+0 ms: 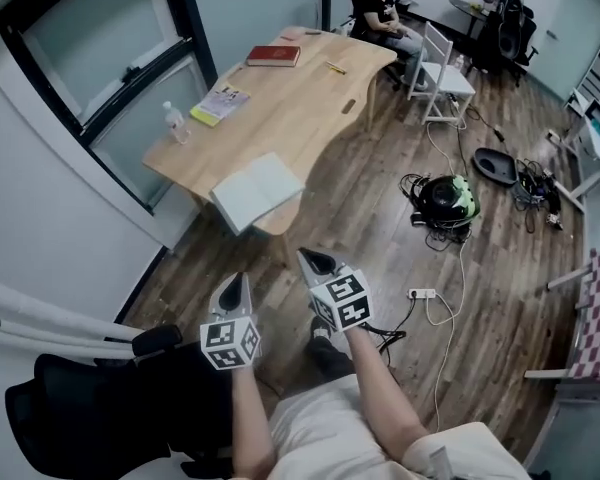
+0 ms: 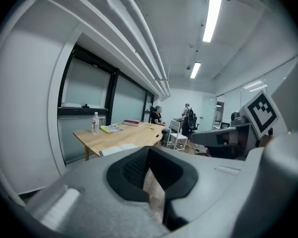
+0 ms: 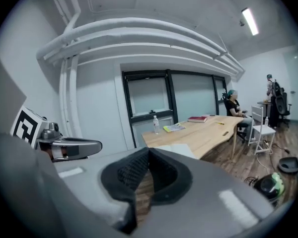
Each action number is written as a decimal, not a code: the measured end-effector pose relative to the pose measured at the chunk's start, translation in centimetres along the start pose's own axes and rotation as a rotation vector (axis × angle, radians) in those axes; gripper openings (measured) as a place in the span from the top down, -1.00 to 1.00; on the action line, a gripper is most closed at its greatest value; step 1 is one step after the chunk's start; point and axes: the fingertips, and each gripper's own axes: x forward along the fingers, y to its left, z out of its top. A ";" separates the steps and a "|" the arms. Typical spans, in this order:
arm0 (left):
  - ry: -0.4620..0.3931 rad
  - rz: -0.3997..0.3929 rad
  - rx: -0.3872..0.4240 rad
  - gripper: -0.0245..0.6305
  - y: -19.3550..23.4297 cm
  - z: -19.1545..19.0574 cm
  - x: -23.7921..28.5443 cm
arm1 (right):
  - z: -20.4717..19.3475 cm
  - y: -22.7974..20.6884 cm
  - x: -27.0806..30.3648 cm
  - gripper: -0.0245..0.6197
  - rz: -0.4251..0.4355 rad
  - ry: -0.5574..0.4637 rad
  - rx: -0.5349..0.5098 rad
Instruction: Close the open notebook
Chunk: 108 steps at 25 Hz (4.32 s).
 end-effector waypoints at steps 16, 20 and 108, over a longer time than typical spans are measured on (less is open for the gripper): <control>-0.046 0.052 -0.011 0.91 7.8 6.0 13.2 | 6.9 -7.7 14.1 0.92 0.124 0.044 -0.027; -0.057 0.069 -0.029 0.91 9.1 6.0 15.9 | 6.0 -8.4 16.0 0.92 0.141 0.082 -0.068; 0.156 0.212 -0.999 0.12 21.0 -19.5 32.9 | -13.7 -15.3 41.2 0.92 0.405 0.624 -0.313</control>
